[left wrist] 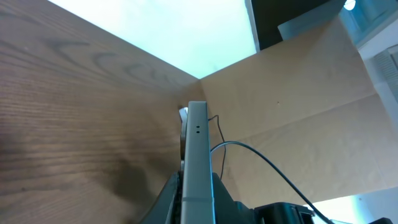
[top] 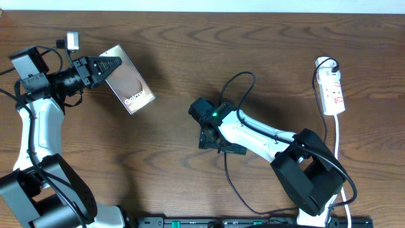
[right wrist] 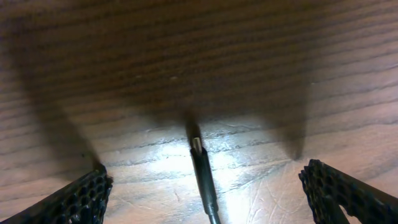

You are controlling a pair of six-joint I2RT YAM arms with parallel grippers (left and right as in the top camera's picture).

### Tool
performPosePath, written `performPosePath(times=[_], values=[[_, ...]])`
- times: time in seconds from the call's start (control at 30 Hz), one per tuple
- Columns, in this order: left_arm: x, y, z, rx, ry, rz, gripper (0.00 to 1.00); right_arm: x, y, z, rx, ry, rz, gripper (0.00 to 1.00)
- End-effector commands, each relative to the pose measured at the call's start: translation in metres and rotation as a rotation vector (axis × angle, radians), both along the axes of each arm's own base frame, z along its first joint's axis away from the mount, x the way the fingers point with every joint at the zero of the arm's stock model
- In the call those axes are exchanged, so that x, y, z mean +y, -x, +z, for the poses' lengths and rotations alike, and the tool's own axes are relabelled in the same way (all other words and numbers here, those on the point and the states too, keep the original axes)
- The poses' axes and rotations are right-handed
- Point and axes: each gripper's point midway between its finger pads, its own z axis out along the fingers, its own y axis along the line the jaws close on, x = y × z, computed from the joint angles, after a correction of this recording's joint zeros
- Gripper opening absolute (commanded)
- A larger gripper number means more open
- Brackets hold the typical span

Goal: Plug charger to phone and switch on socket
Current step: 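Lower the right gripper over the black cable on the table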

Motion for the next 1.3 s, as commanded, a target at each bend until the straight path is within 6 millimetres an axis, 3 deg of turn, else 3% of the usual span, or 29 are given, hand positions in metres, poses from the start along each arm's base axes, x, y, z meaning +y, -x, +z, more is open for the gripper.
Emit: performPosePath(times=[0.0,0.2,0.43,1.03,1.17,1.27], values=[[-0.002,0.006,0.015,-0.049,0.001,-0.023,0.07,0.001,0.008,-0.006,0.027,0.009,-0.001,0.99],[-0.002,0.005,0.015,-0.05,0.001,-0.023,0.08,0.001,0.009,-0.006,0.032,0.005,-0.002,0.92],[-0.001,0.005,0.015,-0.048,-0.001,-0.02,0.07,0.001,0.009,-0.007,0.031,0.004,-0.002,0.99],[-0.002,0.006,0.014,-0.039,0.003,-0.02,0.08,0.009,0.019,-0.007,0.106,-0.054,0.08,0.94],[-0.002,0.006,0.014,-0.038,0.004,-0.02,0.07,0.008,0.019,-0.007,0.106,-0.054,0.078,0.86],[-0.002,0.006,0.014,-0.038,0.004,-0.02,0.07,0.007,0.017,-0.007,0.104,-0.055,0.07,0.86]])
